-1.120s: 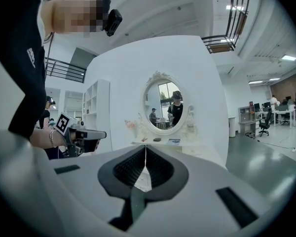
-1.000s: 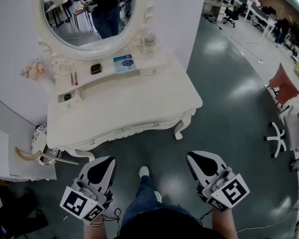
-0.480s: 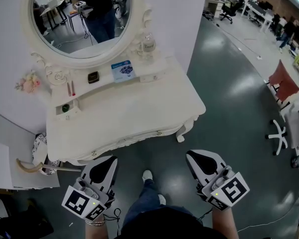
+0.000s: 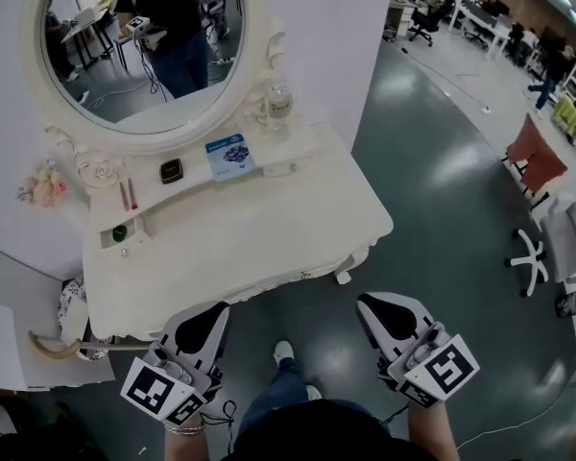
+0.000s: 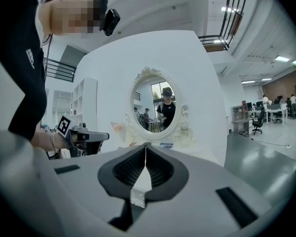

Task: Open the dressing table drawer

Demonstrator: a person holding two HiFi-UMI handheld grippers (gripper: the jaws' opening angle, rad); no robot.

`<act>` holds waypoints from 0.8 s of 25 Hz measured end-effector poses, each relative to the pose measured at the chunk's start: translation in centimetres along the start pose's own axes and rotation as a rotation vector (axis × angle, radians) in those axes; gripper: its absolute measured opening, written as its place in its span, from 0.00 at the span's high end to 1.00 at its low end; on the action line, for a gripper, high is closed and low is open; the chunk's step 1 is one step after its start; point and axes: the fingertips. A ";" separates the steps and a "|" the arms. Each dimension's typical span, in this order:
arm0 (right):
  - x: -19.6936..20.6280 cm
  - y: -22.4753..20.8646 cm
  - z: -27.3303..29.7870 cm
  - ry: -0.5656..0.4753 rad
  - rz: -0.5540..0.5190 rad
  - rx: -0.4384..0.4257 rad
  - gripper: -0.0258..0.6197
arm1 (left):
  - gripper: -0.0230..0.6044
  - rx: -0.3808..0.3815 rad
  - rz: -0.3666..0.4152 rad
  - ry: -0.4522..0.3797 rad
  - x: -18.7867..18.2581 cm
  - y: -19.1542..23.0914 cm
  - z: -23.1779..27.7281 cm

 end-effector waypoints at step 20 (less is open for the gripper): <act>1.3 -1.4 6.8 0.018 0.006 0.042 0.93 | 0.93 0.033 -0.021 0.017 0.5 7.3 2.8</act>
Point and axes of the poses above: the fingertips, and each gripper's own axes: z forward along the fingers, y to its left, x out of its underside, and after that the axes turned 11 degrees about -y, right-handed
